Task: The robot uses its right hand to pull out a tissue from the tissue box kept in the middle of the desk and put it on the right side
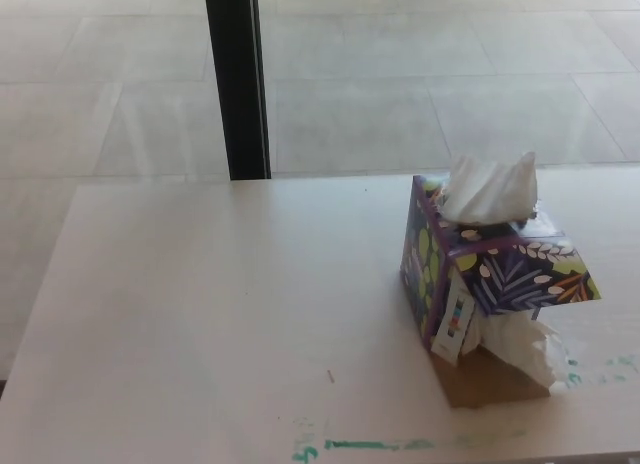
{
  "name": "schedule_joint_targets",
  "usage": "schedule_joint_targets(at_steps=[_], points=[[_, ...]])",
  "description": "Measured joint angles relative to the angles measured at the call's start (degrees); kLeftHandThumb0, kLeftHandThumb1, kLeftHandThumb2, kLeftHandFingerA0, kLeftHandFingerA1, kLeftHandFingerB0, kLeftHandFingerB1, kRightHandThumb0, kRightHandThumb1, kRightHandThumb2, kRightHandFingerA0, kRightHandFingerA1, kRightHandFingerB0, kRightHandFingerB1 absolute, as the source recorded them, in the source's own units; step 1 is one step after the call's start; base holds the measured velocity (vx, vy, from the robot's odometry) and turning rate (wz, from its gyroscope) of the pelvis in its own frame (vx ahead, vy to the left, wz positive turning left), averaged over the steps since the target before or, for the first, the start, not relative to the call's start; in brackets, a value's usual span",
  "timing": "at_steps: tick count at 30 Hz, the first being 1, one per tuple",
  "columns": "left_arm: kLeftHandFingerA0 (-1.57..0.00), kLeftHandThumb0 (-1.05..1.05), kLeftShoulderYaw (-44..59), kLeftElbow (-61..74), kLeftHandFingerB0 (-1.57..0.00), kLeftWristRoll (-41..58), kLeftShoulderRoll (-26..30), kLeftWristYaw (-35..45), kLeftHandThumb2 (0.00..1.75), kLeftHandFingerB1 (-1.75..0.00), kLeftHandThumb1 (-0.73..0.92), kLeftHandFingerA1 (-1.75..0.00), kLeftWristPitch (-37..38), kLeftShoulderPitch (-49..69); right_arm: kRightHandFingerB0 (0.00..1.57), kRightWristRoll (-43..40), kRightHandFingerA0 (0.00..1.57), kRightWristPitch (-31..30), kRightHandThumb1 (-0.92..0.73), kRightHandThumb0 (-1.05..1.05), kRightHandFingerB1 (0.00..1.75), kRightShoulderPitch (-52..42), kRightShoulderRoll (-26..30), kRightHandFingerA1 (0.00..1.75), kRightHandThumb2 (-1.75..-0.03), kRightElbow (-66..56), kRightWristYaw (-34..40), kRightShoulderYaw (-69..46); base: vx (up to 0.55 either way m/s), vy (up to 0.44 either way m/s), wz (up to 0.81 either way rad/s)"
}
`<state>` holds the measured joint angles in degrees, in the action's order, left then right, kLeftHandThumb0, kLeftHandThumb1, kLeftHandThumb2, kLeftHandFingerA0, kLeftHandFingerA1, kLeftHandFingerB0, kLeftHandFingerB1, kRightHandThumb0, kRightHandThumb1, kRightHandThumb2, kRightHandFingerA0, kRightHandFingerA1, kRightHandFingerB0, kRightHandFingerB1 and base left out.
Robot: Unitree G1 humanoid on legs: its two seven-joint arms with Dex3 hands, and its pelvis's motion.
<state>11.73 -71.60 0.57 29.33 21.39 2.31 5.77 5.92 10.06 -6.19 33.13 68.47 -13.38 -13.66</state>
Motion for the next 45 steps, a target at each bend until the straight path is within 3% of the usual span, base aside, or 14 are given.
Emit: schedule_joint_targets(at_steps=[3, 9, 21, 22, 26, 27, 28, 29, 30, 33, 34, 38, 43, 45], points=[[-0.48, -0.82, 0.63, -0.14, -0.34, 0.52, 0.20, 1.68, 1.08, -0.52, 0.72, -0.57, 0.07, -0.11, 0.34, -0.65, 0.54, 1.05, -0.54, -0.56, 0.55, -0.01, 0.55, 0.68, -0.92, 1.31, -1.04, -0.68, 0.00, 0.000, 0.00], [-0.53, -0.81, 1.16, -0.98, -0.37, 0.86, 0.20, 3.11, 0.67, -0.38, 0.90, -0.43, 0.09, -0.62, 0.36, -3.17, 0.56, 1.68, -0.54, -0.54, 0.57, 0.16, 2.20, 0.74, -0.89, 2.71, -0.68, -5.30, 0.00, 0.000, 0.00], [-0.43, -0.79, 2.29, -1.37, -0.29, 1.05, 0.20, 4.34, 1.08, -0.51, 0.70, -0.57, 0.11, -0.59, 0.30, -10.71, 0.62, 1.31, -0.66, -0.61, 0.38, 9.70, 9.21, 0.95, -0.60, -0.83, 3.65, -20.01, 0.00, 0.000, 0.00], [-0.51, -0.81, 2.38, -1.37, -0.36, 1.09, 0.20, 4.46, 0.67, -0.38, 0.88, -0.44, 0.11, -0.60, 0.23, -10.95, 0.60, 1.41, -0.55, -0.68, 0.49, 10.90, 9.66, 0.86, -0.90, -2.10, 4.30, -20.44, 0.00, 0.000, 0.00], [-0.41, -0.81, 2.48, -1.27, -0.29, 1.14, 0.19, 4.71, 1.07, -0.51, 0.69, -0.56, 0.11, -0.57, 0.08, -11.60, 0.49, 1.50, -0.70, -1.01, 0.86, 15.69, 9.94, 1.29, -0.63, -10.10, 6.01, -20.95, 0.00, 0.000, 0.00], [-0.48, -0.83, 2.52, -1.28, -0.34, 1.15, 0.18, 4.74, 0.67, -0.39, 0.89, -0.45, 0.11, -0.56, 0.14, -11.65, 0.65, 1.50, -0.53, -1.03, 0.80, 17.00, 9.94, 1.16, -1.09, -12.37, 6.15, -20.71, 0.00, 0.000, 0.00], [-0.48, -0.82, 2.53, -1.28, -0.35, 1.16, 0.18, 4.79, 0.66, -0.39, 0.89, -0.45, 0.12, -0.53, 0.21, -11.68, 0.62, 1.52, -0.73, -1.05, 1.04, 17.94, 9.93, 1.36, -0.67, -13.99, 6.12, -20.46, 0.00, 0.000, 0.00], [-0.50, -0.82, 2.54, -1.28, -0.36, 1.17, 0.18, 4.82, 0.67, -0.39, 0.89, -0.45, 0.12, -0.51, 0.00, -11.69, 0.77, 1.50, -0.17, -0.82, 0.71, 18.94, 9.93, 1.14, -0.99, -15.87, 6.10, -20.14, 0.00, 0.000, 0.00], [-0.44, -0.79, 2.54, -1.28, -0.26, 1.18, 0.17, 4.84, 1.10, -0.49, 0.72, -0.57, 0.11, -0.44, 0.00, -11.65, 0.67, 1.43, -0.17, -0.87, 0.74, 20.10, 9.93, 1.14, -1.01, -18.10, 6.10, -19.49, 0.00, 0.000, 0.00], [-0.54, -0.81, 2.42, -1.20, -0.38, 1.15, 0.17, 4.86, 0.68, -0.39, 0.87, -0.44, 0.12, -0.23, 0.00, -11.51, 0.65, 0.85, -0.17, -0.75, 0.70, 22.70, 9.79, 1.09, -0.99, -24.46, 5.87, -17.07, 0.00, 0.000, 0.00], [-0.49, -0.88, 2.44, -1.18, -0.33, 1.16, 0.16, 4.85, 0.84, -0.44, 0.73, -0.51, 0.12, -0.20, 0.08, -11.47, 0.34, 0.61, -0.81, -1.05, 1.06, 23.20, 9.74, 1.44, -0.63, -26.04, 5.82, -16.44, 0.00, 0.000, 0.00], [-0.53, -0.83, 2.41, -1.14, -0.38, 1.14, 0.14, 4.86, 0.67, -0.39, 0.90, -0.44, 0.13, 0.04, 0.27, -11.06, 0.41, -0.63, -0.70, -0.66, 0.35, 24.74, 9.62, 0.60, -0.61, -33.45, 5.43, -13.35, 0.00, 0.000, 0.00], [-0.47, -0.83, 2.37, -1.03, -0.34, 1.12, 0.10, 4.84, 1.08, -0.52, 0.71, -0.56, 0.13, 0.17, 0.37, -10.75, 0.52, -3.14, -0.64, -0.63, 0.34, 25.70, 9.59, 0.53, -0.60, -43.40, 4.27, -8.99, 0.00, 0.000, 0.00], [-0.50, -0.81, 2.36, -1.02, -0.36, 1.11, 0.08, 4.84, 0.67, -0.39, 0.89, -0.44, 0.13, 0.17, 0.38, -10.74, 0.51, -4.23, -0.63, -0.60, 0.36, 26.66, 9.59, 0.56, -0.59, -46.95, 3.56, -6.93, 0.00, 0.000, 0.00]])
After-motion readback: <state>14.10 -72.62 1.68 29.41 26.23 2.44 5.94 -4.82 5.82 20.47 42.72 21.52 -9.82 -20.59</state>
